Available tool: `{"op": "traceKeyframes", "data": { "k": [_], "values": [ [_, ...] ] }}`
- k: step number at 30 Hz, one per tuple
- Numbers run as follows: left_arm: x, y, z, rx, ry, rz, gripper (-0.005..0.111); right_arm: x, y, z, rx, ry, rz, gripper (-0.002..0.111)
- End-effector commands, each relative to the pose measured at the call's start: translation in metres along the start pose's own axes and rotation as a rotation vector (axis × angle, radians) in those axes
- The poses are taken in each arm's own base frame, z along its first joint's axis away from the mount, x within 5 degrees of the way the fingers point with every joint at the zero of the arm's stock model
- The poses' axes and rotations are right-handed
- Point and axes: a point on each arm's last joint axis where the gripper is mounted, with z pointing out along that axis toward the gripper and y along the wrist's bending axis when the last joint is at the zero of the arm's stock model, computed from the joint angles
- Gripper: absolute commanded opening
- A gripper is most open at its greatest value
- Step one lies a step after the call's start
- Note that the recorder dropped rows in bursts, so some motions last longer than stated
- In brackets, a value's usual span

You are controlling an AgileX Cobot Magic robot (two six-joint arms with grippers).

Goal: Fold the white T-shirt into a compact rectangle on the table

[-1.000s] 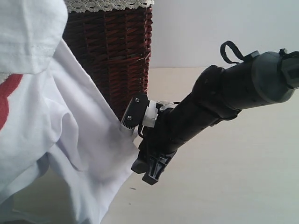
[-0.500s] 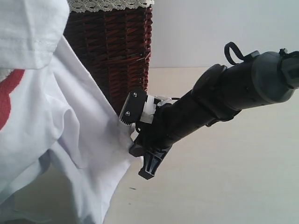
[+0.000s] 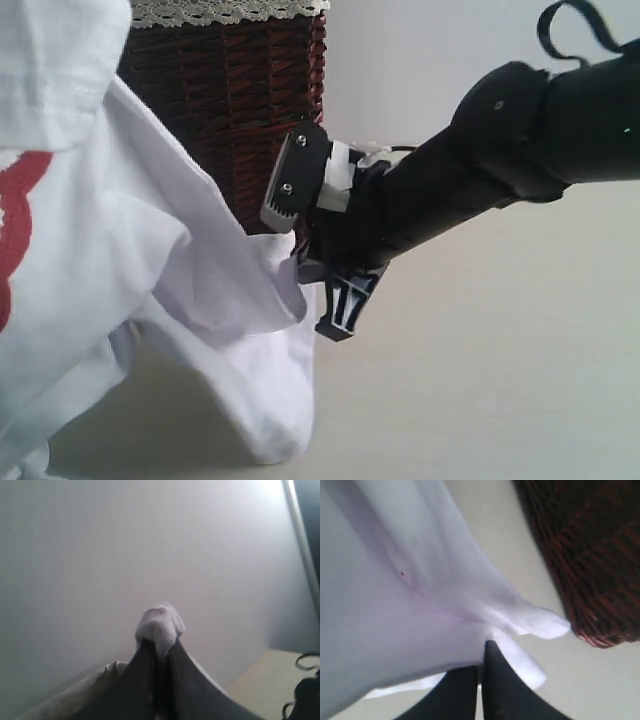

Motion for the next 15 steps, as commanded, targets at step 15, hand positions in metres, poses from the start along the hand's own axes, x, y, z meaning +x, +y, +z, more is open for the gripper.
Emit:
{"op": "traceKeyframes", "data": {
  "k": [15],
  "values": [
    [0.043, 0.040, 0.024, -0.240, 0.420, 0.388, 0.000, -0.017, 0.015, -0.253, 0.745, 0.162, 0.018, 0.000]
  ]
}}
